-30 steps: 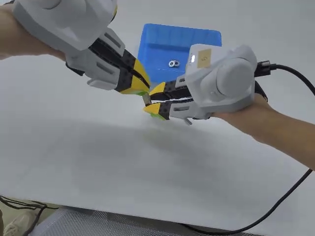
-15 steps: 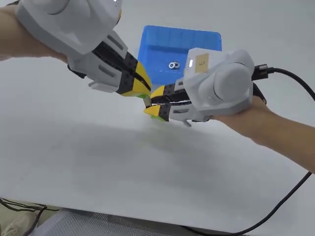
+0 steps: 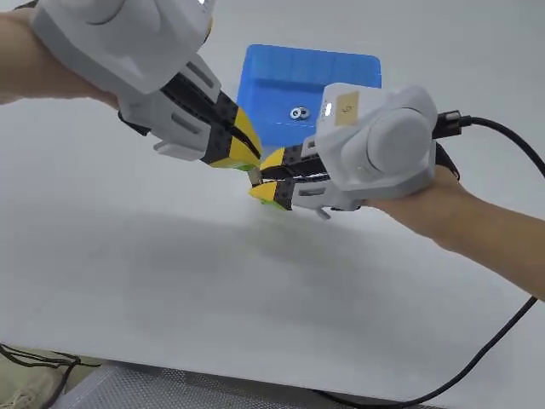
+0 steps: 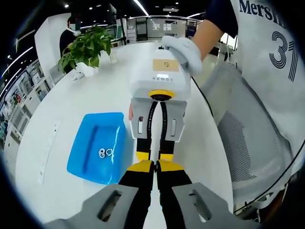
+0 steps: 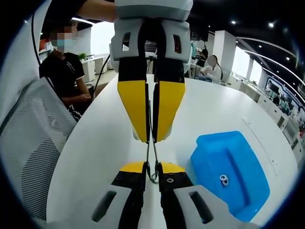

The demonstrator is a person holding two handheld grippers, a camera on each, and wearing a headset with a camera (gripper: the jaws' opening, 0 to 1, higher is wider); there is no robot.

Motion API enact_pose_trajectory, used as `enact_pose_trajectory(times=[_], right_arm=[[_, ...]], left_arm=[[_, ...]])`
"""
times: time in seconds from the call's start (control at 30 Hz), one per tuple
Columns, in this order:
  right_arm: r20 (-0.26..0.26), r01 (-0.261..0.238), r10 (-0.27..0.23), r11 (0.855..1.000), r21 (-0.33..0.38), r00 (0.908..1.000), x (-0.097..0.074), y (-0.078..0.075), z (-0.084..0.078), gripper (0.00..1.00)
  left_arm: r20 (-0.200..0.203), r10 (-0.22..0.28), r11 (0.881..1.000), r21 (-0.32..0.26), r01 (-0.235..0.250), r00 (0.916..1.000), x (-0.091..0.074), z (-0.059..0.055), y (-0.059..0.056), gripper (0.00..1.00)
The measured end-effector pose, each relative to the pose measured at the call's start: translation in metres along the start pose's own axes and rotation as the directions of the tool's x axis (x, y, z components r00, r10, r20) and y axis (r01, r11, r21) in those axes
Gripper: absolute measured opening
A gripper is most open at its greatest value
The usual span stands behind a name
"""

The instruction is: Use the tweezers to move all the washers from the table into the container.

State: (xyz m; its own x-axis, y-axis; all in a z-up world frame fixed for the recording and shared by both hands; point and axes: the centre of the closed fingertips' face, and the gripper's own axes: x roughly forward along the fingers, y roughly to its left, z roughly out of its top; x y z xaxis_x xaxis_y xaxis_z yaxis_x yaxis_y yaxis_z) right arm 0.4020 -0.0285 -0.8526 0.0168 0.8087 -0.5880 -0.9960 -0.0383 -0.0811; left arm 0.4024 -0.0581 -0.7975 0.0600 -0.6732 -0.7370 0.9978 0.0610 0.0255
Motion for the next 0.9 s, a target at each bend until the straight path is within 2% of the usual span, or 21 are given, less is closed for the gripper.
enact_pose_trajectory(times=[0.4,0.7,0.9], right_arm=[[0.007,0.005,-0.005,1.000,0.007,1.0000,-0.002,0.002,0.002,0.10],[0.045,0.049,-0.049,0.999,-0.004,0.9978,-0.019,-0.010,0.024,0.10],[0.067,0.086,-0.084,0.996,-0.031,0.9943,-0.036,-0.020,0.041,0.10]], left_arm=[[-0.001,-0.006,1.000,0.007,0.006,1.0000,-0.002,0.006,-0.005,0.07],[0.016,0.019,0.999,0.037,-0.019,0.9997,-0.020,0.022,0.003,0.07],[0.022,0.034,0.996,0.081,-0.035,0.9992,-0.033,0.041,0.011,0.07]])
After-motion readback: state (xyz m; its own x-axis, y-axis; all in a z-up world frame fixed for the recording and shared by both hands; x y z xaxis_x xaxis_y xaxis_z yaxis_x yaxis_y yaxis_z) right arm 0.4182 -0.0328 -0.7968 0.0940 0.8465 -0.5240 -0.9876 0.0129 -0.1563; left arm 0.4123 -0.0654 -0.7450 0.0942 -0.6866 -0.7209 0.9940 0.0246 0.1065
